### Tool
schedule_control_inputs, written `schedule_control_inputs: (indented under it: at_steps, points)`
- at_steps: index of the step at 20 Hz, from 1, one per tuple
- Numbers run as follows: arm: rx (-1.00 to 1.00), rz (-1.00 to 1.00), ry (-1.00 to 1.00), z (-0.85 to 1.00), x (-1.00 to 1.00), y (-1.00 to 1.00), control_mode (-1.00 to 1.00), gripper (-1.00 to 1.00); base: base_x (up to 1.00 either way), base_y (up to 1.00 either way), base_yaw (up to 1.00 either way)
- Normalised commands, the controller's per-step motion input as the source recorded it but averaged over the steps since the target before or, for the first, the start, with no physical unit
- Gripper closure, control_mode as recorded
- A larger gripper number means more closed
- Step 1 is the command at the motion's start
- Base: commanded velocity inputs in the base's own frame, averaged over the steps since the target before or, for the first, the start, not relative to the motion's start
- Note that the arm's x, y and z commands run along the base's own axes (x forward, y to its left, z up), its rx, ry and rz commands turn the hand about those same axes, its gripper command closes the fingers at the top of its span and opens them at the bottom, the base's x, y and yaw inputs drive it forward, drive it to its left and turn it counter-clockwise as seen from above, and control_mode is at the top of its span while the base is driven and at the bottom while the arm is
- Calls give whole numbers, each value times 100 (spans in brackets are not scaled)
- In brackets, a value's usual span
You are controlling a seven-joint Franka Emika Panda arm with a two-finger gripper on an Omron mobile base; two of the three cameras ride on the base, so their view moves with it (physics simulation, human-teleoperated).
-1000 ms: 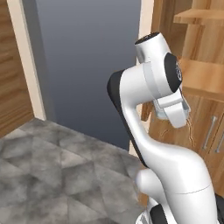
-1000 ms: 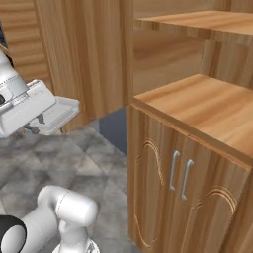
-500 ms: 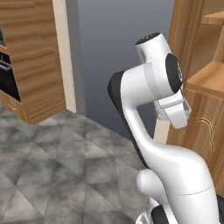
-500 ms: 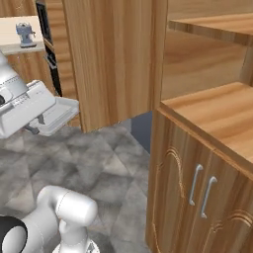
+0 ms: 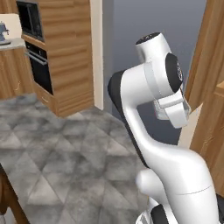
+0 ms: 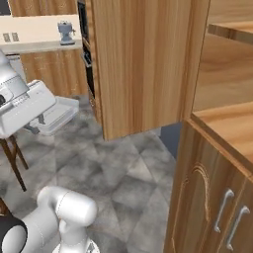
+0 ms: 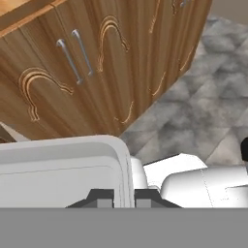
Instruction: Retrieve the tupperware from the cabinet, then place the raw meat into the tupperware to avoid contamination.
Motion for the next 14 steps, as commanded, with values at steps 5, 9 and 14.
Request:
schedule_control_inputs:
  at_steps: [5,9,14]
  points:
    - [0,0,0,0,0,0,100,100,-12,31,49]
    - [0,0,0,0,0,0,100,100,-1,9,50]
    - [0,0,0,0,0,0,100,100,0,18,50]
